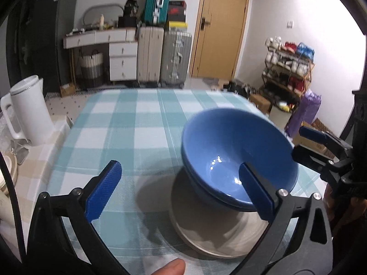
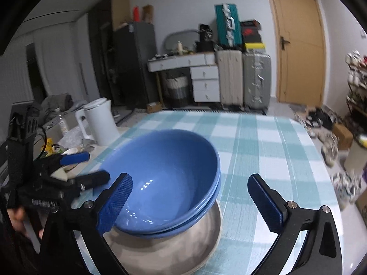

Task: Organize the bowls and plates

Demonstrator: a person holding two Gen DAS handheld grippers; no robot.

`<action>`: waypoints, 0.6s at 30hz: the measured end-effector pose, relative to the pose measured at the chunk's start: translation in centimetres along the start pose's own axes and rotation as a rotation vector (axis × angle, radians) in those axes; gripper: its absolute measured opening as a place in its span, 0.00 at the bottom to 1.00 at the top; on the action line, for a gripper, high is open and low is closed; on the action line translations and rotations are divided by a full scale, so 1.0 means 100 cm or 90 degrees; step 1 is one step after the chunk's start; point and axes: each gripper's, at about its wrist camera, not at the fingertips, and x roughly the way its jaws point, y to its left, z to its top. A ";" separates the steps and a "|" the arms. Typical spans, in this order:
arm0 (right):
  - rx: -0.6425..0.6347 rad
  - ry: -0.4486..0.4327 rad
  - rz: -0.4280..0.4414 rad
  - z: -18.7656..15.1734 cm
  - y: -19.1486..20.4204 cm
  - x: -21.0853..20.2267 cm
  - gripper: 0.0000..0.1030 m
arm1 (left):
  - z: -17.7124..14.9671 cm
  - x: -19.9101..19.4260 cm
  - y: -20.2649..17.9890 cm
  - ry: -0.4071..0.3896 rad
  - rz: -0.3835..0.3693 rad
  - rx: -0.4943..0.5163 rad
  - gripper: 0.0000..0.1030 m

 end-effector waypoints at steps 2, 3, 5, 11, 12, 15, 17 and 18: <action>-0.010 -0.013 0.014 -0.002 -0.003 -0.006 0.99 | -0.002 -0.011 0.005 -0.023 0.003 0.007 0.99; -0.012 -0.018 0.022 -0.003 -0.004 -0.009 0.99 | -0.004 -0.016 0.007 -0.032 0.008 0.011 0.99; -0.020 -0.025 0.035 -0.008 -0.009 -0.013 0.99 | -0.010 -0.023 0.013 -0.043 0.010 0.017 0.99; -0.045 -0.050 0.059 -0.027 -0.021 -0.023 0.99 | -0.037 -0.025 0.020 -0.047 -0.001 0.044 0.99; -0.044 -0.052 0.063 -0.031 -0.024 -0.023 0.99 | -0.041 -0.023 0.020 -0.047 0.000 0.052 0.99; -0.034 -0.050 0.077 -0.044 -0.032 -0.022 0.99 | -0.054 -0.017 0.017 -0.056 0.002 0.072 0.99; -0.034 -0.053 0.083 -0.051 -0.034 -0.021 0.99 | -0.059 -0.013 0.018 -0.059 -0.005 0.072 0.99; -0.036 -0.056 0.085 -0.054 -0.035 -0.021 0.99 | -0.061 -0.011 0.018 -0.059 -0.010 0.071 0.99</action>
